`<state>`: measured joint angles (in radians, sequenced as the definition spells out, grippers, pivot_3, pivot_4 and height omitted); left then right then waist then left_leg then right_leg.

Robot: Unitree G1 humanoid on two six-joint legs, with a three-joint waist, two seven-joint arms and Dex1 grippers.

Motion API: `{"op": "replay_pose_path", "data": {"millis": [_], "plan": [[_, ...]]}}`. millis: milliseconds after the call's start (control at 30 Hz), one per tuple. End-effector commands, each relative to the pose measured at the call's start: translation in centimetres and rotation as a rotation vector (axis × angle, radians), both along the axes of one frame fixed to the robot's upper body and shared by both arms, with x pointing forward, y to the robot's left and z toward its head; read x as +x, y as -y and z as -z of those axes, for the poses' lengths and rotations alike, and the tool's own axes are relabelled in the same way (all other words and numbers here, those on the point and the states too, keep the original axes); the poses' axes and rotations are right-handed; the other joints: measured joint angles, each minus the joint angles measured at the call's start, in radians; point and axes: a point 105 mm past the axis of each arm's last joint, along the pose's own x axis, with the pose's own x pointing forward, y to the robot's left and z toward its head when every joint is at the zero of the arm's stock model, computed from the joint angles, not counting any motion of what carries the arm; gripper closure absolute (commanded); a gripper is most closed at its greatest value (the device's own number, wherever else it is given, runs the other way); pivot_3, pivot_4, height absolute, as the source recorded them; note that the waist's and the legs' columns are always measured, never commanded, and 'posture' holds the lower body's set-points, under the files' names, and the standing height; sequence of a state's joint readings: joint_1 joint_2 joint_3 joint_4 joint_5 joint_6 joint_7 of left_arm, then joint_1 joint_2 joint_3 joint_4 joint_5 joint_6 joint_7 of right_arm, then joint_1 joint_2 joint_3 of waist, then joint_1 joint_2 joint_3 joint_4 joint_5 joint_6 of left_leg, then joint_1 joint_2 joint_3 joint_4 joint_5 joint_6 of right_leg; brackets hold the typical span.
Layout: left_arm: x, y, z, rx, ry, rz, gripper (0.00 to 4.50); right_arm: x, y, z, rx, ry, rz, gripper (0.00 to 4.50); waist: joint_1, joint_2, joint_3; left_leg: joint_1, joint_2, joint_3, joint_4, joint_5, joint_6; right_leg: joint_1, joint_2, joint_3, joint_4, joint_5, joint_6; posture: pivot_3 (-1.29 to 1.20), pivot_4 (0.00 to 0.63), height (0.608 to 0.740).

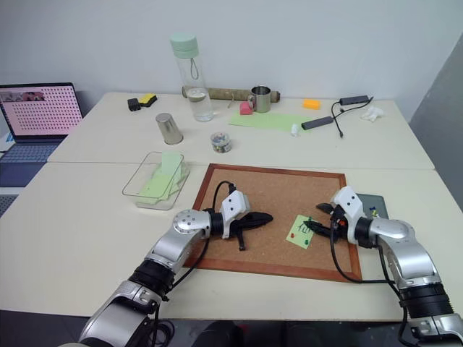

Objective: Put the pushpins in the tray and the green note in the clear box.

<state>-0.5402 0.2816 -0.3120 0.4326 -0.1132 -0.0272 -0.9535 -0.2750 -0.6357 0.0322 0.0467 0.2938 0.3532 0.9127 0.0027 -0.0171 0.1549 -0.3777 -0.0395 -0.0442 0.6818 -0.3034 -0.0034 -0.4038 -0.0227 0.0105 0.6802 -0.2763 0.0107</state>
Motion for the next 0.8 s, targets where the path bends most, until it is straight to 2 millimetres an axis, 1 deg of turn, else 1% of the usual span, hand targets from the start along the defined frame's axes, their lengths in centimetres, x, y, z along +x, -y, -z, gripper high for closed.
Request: {"op": "replay_pose_path", "data": {"millis": [33,133,233,267,400,433,600,800], "plan": [[-0.6,-0.6,1.8,0.044,-0.056,-0.010,4.50,0.2,-0.4,-1.0,0.020,0.045,-0.023,2.05,-0.001,0.000,0.000,0.000,0.000,0.000,0.000,0.000,0.000,0.000,0.000,0.000,0.000,0.000,0.000,0.00,0.150,0.740],[-0.6,-0.7,1.9,0.047,-0.060,-0.008,4.50,0.1,-0.6,-0.8,0.019,0.041,-0.027,2.76,-0.002,0.000,0.000,0.000,0.000,0.000,0.000,0.000,0.000,0.000,0.000,0.000,0.000,0.000,0.000,0.00,0.150,0.740],[-0.6,-0.8,1.9,0.049,-0.063,-0.007,4.50,0.1,-0.6,-0.8,0.021,0.038,-0.027,3.26,-0.002,0.000,0.000,0.000,0.000,0.000,0.000,0.000,0.000,0.000,0.000,0.000,0.000,0.000,0.000,0.00,0.150,0.740],[-0.6,-0.8,1.9,0.050,-0.063,-0.006,4.50,0.1,-0.6,-0.7,0.021,0.037,-0.027,3.55,-0.002,0.000,0.000,0.000,0.000,0.000,0.000,0.000,0.000,0.000,0.000,0.000,0.000,0.000,0.000,0.00,0.150,0.740],[-0.7,-1.0,2.0,0.055,-0.068,-0.003,4.50,-0.2,-0.6,-0.7,0.013,0.034,-0.036,4.41,-0.003,0.000,0.000,0.000,0.000,0.000,0.000,0.000,0.000,0.000,0.000,0.000,0.000,0.000,0.000,0.00,0.150,0.740],[-0.6,-1.0,2.0,0.057,-0.069,-0.004,4.50,-0.3,-0.5,-0.7,0.013,0.035,-0.038,4.49,-0.003,0.000,0.000,0.000,0.000,0.000,0.000,0.000,0.000,0.000,0.000,0.000,0.000,0.000,0.000,0.00,0.150,0.740],[-0.5,-1.2,2.1,0.054,-0.072,-0.016,4.50,-0.6,-1.1,-1.6,0.041,0.053,-0.056,4.49,-0.003,0.000,0.000,0.000,0.000,0.000,0.000,0.000,0.000,0.000,0.000,0.000,0.000,0.000,0.000,0.00,0.150,0.740],[-0.5,-1.0,2.2,0.055,-0.073,-0.023,4.50,-0.6,-1.6,-3.1,0.100,0.080,-0.058,4.49,-0.003,0.000,0.000,0.000,0.000,0.000,0.000,0.000,0.000,0.000,0.000,0.000,0.000,0.000,0.000,0.00,0.150,0.740]]}}
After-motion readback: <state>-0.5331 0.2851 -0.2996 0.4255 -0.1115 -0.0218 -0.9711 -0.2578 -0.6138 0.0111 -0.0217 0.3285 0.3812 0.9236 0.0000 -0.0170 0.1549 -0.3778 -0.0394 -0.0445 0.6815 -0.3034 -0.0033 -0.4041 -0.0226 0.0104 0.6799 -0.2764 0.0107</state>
